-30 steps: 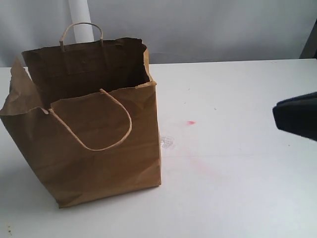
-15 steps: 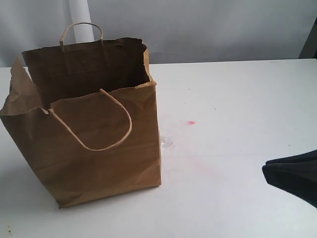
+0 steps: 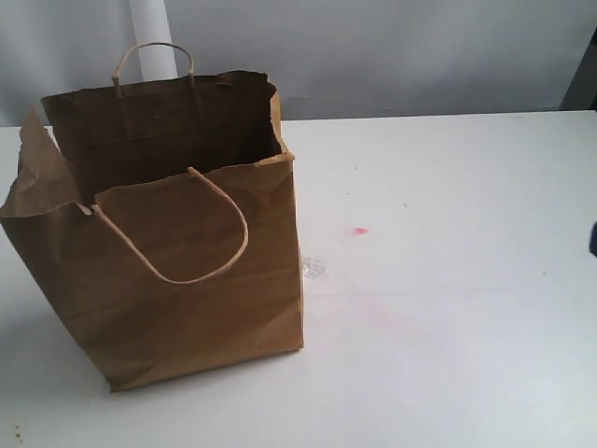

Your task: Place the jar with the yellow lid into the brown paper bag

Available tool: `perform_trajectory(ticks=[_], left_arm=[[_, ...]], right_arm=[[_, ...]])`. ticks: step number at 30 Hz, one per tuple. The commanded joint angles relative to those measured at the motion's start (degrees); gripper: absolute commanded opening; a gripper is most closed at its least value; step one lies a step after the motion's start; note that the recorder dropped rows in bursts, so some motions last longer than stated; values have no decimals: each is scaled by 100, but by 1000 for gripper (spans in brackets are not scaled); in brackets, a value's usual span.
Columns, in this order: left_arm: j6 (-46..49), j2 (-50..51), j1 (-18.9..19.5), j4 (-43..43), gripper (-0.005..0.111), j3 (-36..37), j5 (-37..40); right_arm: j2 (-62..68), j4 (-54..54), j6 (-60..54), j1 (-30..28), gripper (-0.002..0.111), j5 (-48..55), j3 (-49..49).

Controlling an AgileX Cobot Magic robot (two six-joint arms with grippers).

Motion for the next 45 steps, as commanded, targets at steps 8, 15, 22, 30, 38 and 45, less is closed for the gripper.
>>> perform_trajectory(ticks=[8, 15, 22, 30, 38, 45], left_arm=[[-22, 17, -15, -22, 1, -13, -45], [-22, 17, -15, -22, 1, -13, -45], [-22, 17, -15, -22, 1, -13, -45], [-22, 17, -15, -22, 1, -13, -45], [-22, 17, -15, -22, 1, -13, -45], [-22, 17, -15, -22, 1, -13, -45]], right_arm=[[-2150, -151, -50, -739, 0, -406, 1416], [-2150, -96, -31, -1030, 0, -396, 2021], [-2150, 23, -3, -1030, 0, -375, 2340], [-2150, 116, -3, -1030, 0, -381, 2340], [-2150, 116, -3, -1030, 0, -381, 2340], [-2150, 116, -3, -1030, 0, -381, 2340]])
